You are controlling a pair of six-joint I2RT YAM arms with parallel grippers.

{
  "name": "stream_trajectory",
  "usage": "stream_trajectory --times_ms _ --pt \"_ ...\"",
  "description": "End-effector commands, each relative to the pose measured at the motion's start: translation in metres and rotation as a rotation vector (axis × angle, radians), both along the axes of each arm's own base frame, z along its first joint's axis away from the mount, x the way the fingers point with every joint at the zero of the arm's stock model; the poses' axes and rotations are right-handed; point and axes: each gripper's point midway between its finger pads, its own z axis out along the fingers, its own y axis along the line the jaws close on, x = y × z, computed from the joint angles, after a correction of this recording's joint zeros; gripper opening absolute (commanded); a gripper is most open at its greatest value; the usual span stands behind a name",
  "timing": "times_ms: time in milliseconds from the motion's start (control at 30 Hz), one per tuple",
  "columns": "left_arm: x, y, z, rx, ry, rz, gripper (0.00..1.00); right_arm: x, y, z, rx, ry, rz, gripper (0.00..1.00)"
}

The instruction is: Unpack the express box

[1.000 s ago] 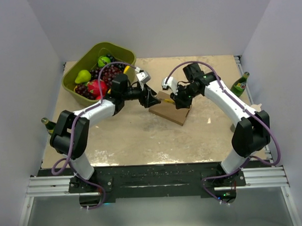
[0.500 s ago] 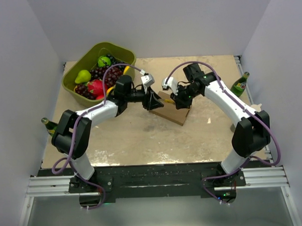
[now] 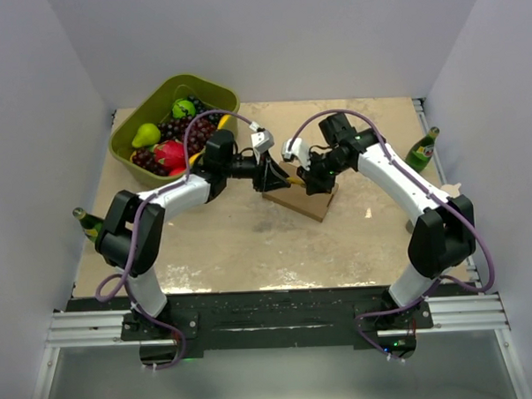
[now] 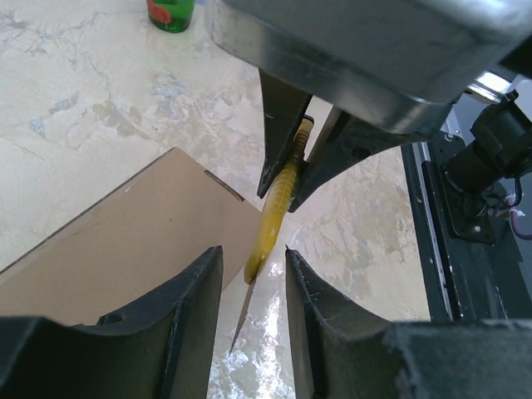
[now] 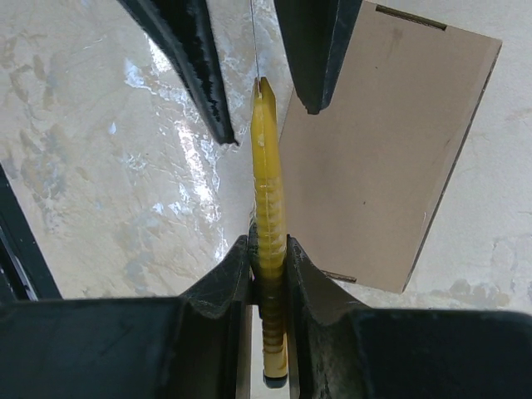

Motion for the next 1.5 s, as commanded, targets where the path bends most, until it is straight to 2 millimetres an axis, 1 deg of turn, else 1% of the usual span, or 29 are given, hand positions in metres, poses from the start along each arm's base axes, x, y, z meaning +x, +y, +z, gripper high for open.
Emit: stream_trajectory --times_ms 0,33,67,167,233,267,367,500,633,733,800,833,867,933,1033,1100,1133,1167,1300,1333,1367,1467 --pt "0.003 -0.009 0.018 -0.041 -0.061 -0.036 0.36 -0.001 0.011 0.023 0.06 -0.05 0.028 0.0" --pt "0.002 -0.009 0.017 -0.042 -0.062 -0.042 0.34 -0.001 0.012 0.022 0.057 -0.047 0.032 0.0" --pt "0.002 -0.01 0.019 -0.045 -0.066 -0.047 0.27 -0.002 0.012 0.02 0.052 -0.042 0.032 0.0" --pt "0.0 -0.013 0.018 -0.046 -0.066 -0.059 0.21 -0.003 0.013 0.017 0.055 -0.024 0.032 0.0" --pt "-0.002 -0.014 0.018 -0.049 -0.066 -0.074 0.17 -0.002 0.015 0.02 0.066 -0.023 0.027 0.0" --pt "-0.001 -0.014 0.018 -0.049 -0.068 -0.076 0.12 -0.002 0.016 0.02 0.069 -0.022 0.027 0.0" --pt "-0.004 -0.015 0.017 -0.048 -0.069 -0.087 0.0 -0.001 0.018 0.019 0.071 -0.013 0.02 0.0" --pt "-0.006 -0.014 0.018 -0.047 -0.071 -0.097 0.0 -0.001 0.02 0.02 0.086 0.002 0.004 0.0" --pt "-0.004 -0.01 0.02 -0.051 -0.069 -0.084 0.0 0.004 0.023 0.024 0.105 0.012 -0.04 0.0" --pt "-0.004 -0.005 0.018 -0.05 -0.059 -0.072 0.0 0.005 0.025 0.024 0.113 0.017 -0.04 0.0" --pt "-0.004 -0.005 0.018 -0.051 -0.062 -0.069 0.0 0.008 0.025 0.026 0.112 0.012 -0.041 0.0" --pt "-0.001 -0.005 0.017 -0.048 -0.064 -0.056 0.13 0.009 0.026 0.027 0.115 0.01 -0.04 0.0" --pt "-0.001 -0.005 0.017 -0.048 -0.06 -0.052 0.2 0.012 0.028 0.029 0.118 0.003 -0.037 0.0" --pt "0.0 -0.006 0.018 -0.053 -0.058 -0.052 0.27 0.014 0.027 0.029 0.11 0.004 -0.037 0.0" --pt "0.002 -0.009 0.019 -0.063 -0.053 -0.059 0.3 0.017 0.03 0.028 0.104 0.012 -0.032 0.0" --pt "0.003 -0.011 0.019 -0.066 -0.052 -0.064 0.29 0.02 0.03 0.028 0.103 0.015 -0.032 0.0" --pt "0.003 -0.011 0.021 -0.07 -0.058 -0.071 0.21 0.019 0.031 0.029 0.107 0.016 -0.029 0.0" --pt "0.003 -0.012 0.02 -0.069 -0.054 -0.073 0.17 0.019 0.031 0.029 0.108 0.015 -0.028 0.0" --pt "0.003 -0.013 0.022 -0.076 -0.057 -0.08 0.11 0.018 0.031 0.025 0.102 0.026 -0.033 0.0" --pt "0.002 -0.013 0.023 -0.08 -0.057 -0.092 0.03 0.018 0.031 0.025 0.104 0.029 -0.035 0.0" --pt "0.001 -0.014 0.022 -0.079 -0.054 -0.095 0.0 0.018 0.031 0.024 0.104 0.03 -0.036 0.0" --pt "0.0 -0.014 0.022 -0.081 -0.053 -0.106 0.0 0.019 0.031 0.023 0.108 0.036 -0.043 0.0"
